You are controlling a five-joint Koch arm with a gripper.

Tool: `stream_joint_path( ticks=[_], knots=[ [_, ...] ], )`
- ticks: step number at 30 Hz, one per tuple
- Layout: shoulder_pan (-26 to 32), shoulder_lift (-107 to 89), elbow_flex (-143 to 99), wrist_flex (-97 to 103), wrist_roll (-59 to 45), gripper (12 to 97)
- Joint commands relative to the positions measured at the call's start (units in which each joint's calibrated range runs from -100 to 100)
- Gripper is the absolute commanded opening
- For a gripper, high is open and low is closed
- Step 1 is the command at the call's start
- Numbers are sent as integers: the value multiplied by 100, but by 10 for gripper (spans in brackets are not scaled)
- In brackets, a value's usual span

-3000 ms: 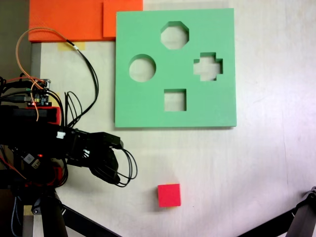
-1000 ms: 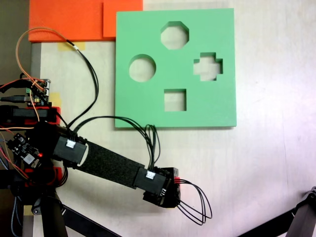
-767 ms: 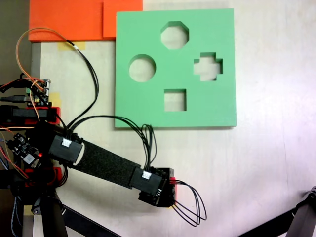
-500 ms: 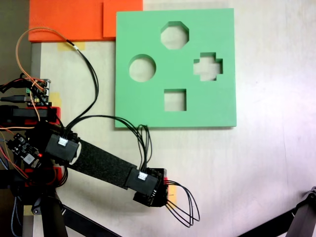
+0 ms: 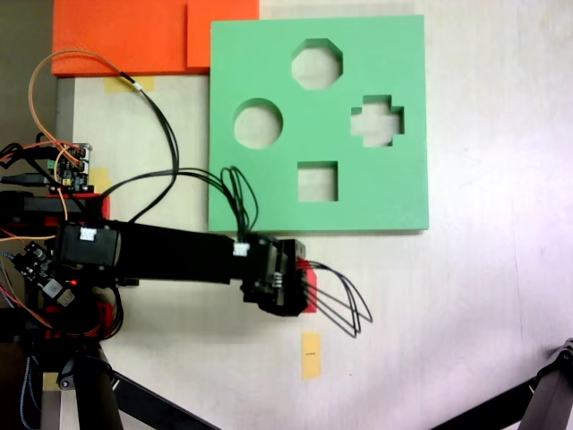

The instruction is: Put the square block into the corresponding hole

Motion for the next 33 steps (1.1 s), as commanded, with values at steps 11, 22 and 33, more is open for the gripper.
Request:
stream_joint_path(
  ticks=[11,22,33],
  knots=[
    [1055,1435,2263,-270,1236,275],
    [1397,1952,2362,-193,1455,275],
    [1529,2650,2532,-39,1578,277]
  ],
)
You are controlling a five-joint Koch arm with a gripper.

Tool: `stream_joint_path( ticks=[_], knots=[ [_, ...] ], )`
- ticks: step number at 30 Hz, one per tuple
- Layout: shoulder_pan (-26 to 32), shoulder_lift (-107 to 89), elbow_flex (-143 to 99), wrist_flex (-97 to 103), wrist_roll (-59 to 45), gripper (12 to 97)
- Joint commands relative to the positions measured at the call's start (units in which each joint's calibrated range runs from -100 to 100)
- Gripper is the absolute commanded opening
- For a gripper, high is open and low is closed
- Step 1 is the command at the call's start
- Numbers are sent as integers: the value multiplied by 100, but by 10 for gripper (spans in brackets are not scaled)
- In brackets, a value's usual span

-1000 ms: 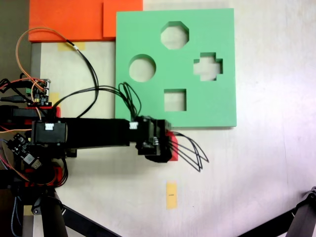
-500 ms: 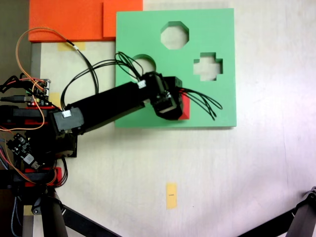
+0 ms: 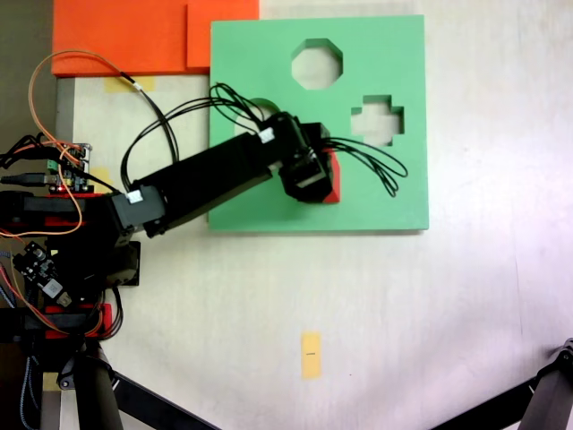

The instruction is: Put the square block into the corresponding hole

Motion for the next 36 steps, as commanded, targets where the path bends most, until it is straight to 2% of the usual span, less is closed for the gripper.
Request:
stream_joint_path(
  ticks=[1,27,28,30,31,34,36],
  knots=[
    [54,-17,366,10,54,277],
    [93,849,27,-67,264,285],
    [88,877,-13,-38,249,322],
    [88,1072,-13,20,234,479],
    [83,1142,-33,39,220,527],
    [78,1128,-362,347,49,560],
    [88,1072,-391,386,29,636]
  ],
)
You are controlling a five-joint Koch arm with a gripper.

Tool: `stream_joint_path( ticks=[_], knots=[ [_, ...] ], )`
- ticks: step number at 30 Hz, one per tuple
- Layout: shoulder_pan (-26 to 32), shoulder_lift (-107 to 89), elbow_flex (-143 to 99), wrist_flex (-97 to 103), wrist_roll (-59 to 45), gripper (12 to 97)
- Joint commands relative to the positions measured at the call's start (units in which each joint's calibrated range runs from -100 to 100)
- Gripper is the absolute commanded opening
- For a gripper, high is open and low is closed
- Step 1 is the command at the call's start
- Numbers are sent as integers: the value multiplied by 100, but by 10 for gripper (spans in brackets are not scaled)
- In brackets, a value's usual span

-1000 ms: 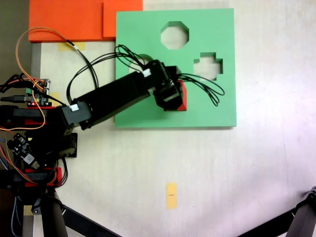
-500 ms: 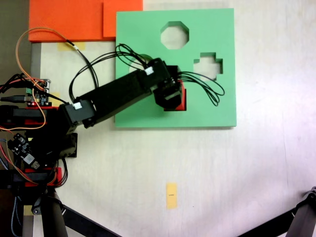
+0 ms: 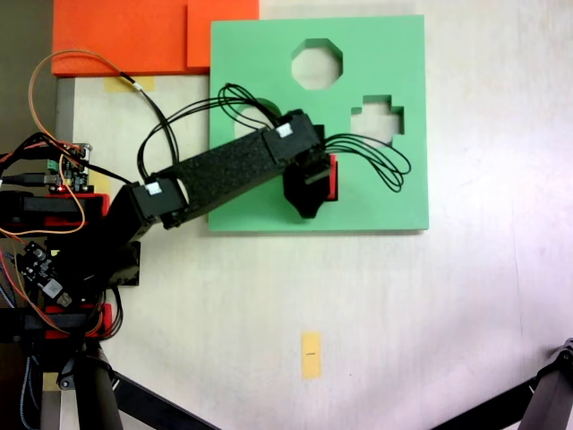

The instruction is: Put the square block into the corresponding hole

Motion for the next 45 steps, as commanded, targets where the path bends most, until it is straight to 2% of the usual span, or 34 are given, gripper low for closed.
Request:
stream_joint_path(
  ticks=[1,3,4,11,14,19,22,24,27,30,32,36,45],
  knots=[
    [15,-242,0,190,-44,691],
    [29,-606,-30,190,-44,812],
    [34,-885,-90,190,-44,824],
    [34,-3748,-239,180,-63,823],
    [39,-4949,-249,122,-430,821],
    [-107,-6821,-269,-195,-2046,813],
    [-230,-8189,-698,-157,-3385,807],
    [-366,-9069,-1037,238,-3585,709],
    [-664,-10452,-2173,1576,-3951,608],
    [-1011,-11094,-4506,4147,-4337,531],
    [-1162,-11094,-5872,5765,-4562,526],
    [-1411,-11094,-6879,6333,-4611,528],
    [-1490,-11094,-11864,11880,-5241,507]
  ],
)
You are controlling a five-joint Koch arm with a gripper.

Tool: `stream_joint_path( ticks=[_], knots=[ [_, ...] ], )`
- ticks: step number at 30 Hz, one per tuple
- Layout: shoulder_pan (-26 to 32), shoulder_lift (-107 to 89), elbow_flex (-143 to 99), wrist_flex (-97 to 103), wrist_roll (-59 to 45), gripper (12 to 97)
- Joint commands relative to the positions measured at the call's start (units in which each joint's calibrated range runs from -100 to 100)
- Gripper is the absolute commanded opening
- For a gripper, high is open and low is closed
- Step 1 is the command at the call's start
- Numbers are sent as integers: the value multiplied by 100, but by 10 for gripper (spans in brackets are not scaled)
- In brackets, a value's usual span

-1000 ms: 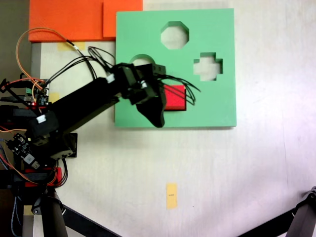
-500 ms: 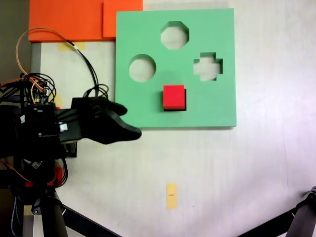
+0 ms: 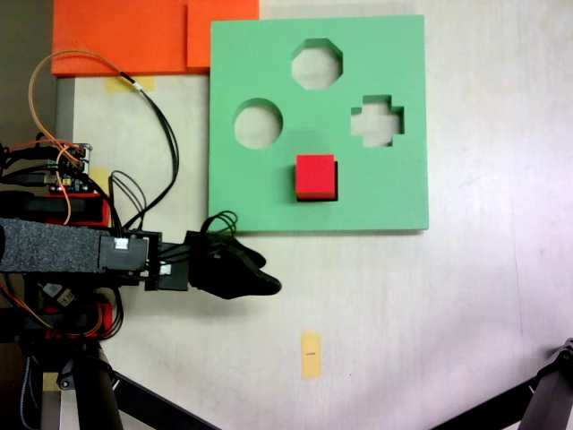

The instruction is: Put the square block into the corresponding hole

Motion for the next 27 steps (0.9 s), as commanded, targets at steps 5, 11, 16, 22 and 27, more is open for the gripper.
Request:
stream_joint_path(
  ticks=[5,11,16,22,27],
  knots=[
    [112,-68,-1362,2509,-547,495],
    [117,-68,-1362,515,-835,507],
    [151,-68,-1362,-717,-840,469],
    [151,-68,-1362,-698,-825,493],
    [151,-68,-1362,-688,-825,493]
  ],
)
